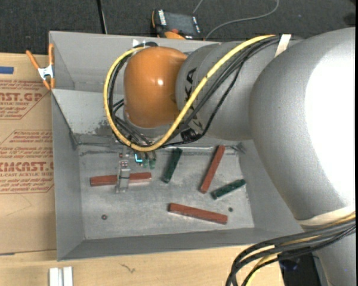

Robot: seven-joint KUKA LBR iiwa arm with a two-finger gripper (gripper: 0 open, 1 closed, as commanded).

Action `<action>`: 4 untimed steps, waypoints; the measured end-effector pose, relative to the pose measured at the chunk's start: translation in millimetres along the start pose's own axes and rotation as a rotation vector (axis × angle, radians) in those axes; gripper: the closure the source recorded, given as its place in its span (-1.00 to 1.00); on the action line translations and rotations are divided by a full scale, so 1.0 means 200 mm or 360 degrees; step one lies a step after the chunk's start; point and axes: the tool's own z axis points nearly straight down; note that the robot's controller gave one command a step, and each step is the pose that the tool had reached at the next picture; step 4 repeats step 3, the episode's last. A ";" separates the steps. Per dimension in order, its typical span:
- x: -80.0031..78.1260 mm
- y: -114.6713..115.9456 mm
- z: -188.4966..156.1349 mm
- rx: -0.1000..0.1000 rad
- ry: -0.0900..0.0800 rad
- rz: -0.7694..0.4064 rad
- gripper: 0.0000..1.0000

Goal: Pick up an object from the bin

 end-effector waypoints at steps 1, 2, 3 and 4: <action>-0.02 -0.17 0.38 0.0004 -0.0004 -0.0651 -1.00; -0.03 -0.16 0.37 -0.0001 -0.0013 -0.0652 1.00; -0.01 -0.19 -0.41 0.0002 -0.0028 -0.0646 1.00; -0.01 -0.19 -0.41 0.0002 -0.0028 -0.0646 1.00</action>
Offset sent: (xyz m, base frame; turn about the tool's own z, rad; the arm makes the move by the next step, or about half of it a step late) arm 0.0055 -0.0331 -0.0737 -0.4102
